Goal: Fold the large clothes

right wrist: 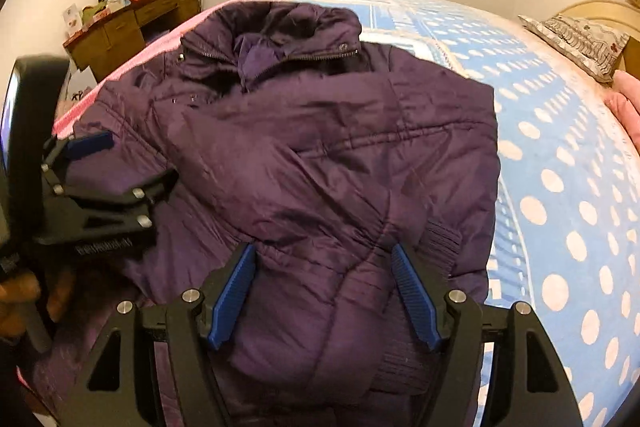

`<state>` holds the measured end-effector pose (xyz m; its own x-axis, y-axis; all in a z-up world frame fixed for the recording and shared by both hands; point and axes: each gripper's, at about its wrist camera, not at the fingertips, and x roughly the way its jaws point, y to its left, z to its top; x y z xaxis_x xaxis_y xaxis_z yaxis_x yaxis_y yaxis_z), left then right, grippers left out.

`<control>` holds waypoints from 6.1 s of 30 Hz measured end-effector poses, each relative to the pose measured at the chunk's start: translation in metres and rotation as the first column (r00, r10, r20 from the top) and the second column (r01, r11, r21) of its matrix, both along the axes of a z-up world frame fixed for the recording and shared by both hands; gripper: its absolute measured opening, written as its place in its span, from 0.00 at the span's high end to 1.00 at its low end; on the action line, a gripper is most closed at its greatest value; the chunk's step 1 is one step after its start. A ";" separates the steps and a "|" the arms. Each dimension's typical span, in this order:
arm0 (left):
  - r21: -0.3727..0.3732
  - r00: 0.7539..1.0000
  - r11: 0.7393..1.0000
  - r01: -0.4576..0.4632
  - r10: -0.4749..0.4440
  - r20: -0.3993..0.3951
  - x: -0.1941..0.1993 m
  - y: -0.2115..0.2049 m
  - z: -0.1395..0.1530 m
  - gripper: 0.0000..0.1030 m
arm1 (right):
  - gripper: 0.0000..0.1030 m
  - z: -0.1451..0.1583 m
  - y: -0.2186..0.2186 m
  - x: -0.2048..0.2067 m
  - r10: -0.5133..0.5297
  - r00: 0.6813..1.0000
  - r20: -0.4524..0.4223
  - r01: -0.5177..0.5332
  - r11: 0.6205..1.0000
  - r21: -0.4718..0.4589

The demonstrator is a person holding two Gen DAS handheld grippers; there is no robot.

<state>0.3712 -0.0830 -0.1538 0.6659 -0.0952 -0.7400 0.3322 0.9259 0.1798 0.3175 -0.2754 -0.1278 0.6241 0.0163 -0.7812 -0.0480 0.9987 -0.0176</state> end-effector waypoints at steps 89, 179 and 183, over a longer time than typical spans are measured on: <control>0.005 0.998 1.000 0.019 -0.019 -0.062 0.246 -0.006 0.037 0.50 | 0.78 0.023 -0.011 0.317 0.218 0.968 -0.123 -0.215 0.976 0.038; 0.190 0.995 0.981 0.045 -0.060 0.074 0.177 -0.012 -0.008 0.00 | 0.55 -0.017 0.027 0.232 0.045 0.999 -0.026 -0.046 0.998 -0.031; 0.139 0.998 0.989 0.046 -0.052 0.040 0.187 -0.005 -0.007 0.00 | 0.55 -0.018 0.029 0.233 0.042 0.999 -0.026 -0.043 0.998 -0.044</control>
